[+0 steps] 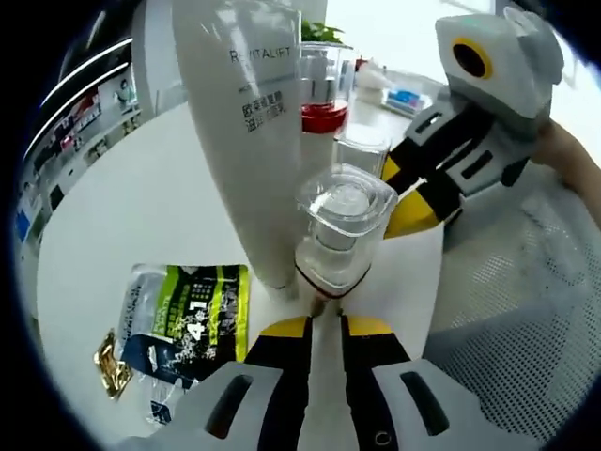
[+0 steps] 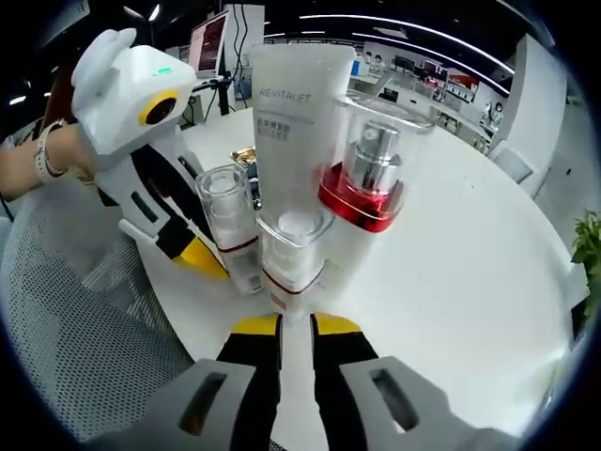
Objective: Arrange the skincare products in the storage area until every visible bottle or jar stands upright without overlapping.
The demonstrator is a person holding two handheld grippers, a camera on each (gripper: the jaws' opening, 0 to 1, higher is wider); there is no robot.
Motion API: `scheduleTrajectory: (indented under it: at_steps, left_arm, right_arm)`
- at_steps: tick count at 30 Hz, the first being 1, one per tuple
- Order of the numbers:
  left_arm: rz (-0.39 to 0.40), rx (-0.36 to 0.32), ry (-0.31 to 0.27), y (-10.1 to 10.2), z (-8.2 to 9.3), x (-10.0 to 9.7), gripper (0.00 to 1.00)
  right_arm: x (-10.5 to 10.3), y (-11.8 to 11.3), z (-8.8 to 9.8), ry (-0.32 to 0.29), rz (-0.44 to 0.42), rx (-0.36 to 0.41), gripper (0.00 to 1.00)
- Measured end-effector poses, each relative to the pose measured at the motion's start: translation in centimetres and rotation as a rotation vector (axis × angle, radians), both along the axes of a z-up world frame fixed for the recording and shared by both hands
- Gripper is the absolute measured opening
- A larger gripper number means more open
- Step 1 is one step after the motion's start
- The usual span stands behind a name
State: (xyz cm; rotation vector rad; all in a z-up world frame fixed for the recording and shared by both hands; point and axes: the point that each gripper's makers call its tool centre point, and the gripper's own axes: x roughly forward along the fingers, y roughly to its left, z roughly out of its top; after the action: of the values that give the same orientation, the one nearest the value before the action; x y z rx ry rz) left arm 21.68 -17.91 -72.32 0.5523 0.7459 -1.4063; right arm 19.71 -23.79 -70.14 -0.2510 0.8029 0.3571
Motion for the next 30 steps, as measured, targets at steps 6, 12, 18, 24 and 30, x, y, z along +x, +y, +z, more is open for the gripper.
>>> scheduleTrajectory:
  at_steps: [6,12,18,24,30]
  left_arm:
    - [0.033,0.0,0.017,-0.26,-0.19,0.12,0.06]
    - [0.054,0.002,0.015,-0.45,-0.38,0.17,0.08]
    - [0.073,0.001,0.028,-0.7,-0.48,0.0,0.06]
    - [0.098,-0.004,0.045,-0.88,-0.44,-0.26,0.06]
    - [0.103,-0.002,0.042,-1.02,-0.59,-0.25,0.06]
  right_arm:
    - [-0.08,0.28,-0.33,0.003,0.003,0.008,0.12]
    - [-0.02,0.52,-0.55,0.0,0.007,0.017,0.12]
    - [0.08,0.49,-0.59,-0.005,0.001,0.027,0.12]
    - [0.23,0.15,-0.5,-0.011,-0.011,0.031,0.11]
    - [0.35,0.23,-0.48,-0.015,-0.007,0.022,0.11]
